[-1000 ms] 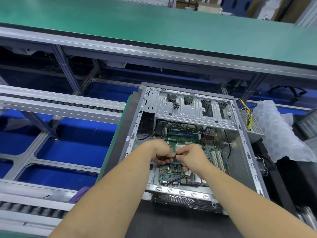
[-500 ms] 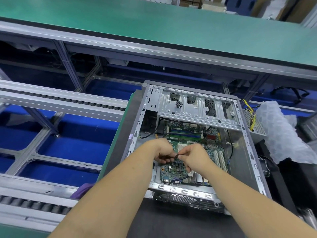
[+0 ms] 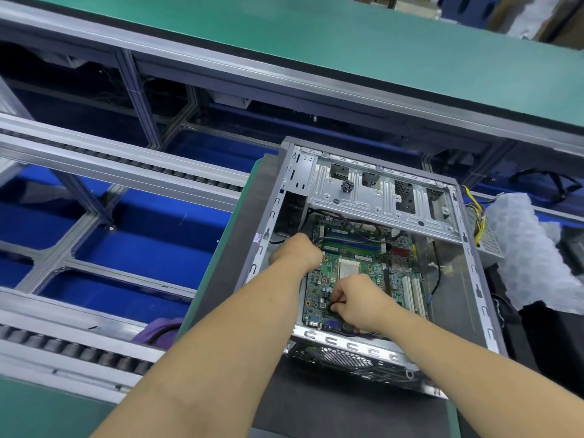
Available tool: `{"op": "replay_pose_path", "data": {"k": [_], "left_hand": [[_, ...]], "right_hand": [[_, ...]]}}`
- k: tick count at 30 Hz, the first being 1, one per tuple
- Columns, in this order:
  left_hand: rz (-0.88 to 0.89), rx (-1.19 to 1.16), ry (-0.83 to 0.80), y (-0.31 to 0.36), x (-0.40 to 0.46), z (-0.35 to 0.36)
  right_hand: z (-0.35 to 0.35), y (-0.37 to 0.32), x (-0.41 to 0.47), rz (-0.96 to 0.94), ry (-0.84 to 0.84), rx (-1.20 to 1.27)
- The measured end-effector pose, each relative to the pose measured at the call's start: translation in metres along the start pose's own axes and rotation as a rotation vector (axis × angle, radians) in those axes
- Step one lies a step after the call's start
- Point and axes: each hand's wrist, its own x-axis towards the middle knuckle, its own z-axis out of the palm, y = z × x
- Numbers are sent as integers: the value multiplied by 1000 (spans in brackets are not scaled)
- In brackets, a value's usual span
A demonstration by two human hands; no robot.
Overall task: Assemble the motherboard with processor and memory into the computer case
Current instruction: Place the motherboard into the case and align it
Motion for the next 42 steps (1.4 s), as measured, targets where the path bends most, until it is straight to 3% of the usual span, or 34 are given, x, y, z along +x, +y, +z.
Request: {"op": "replay_pose_path", "data": {"k": [26,42], "left_hand": [[-39,-56,-70,4,-2,2],[-34,11,-80,4,-5,2]], "right_hand": [[3,-9,-1,-79,-60,-141],[3,2,-3,-89,3,-17]]}}
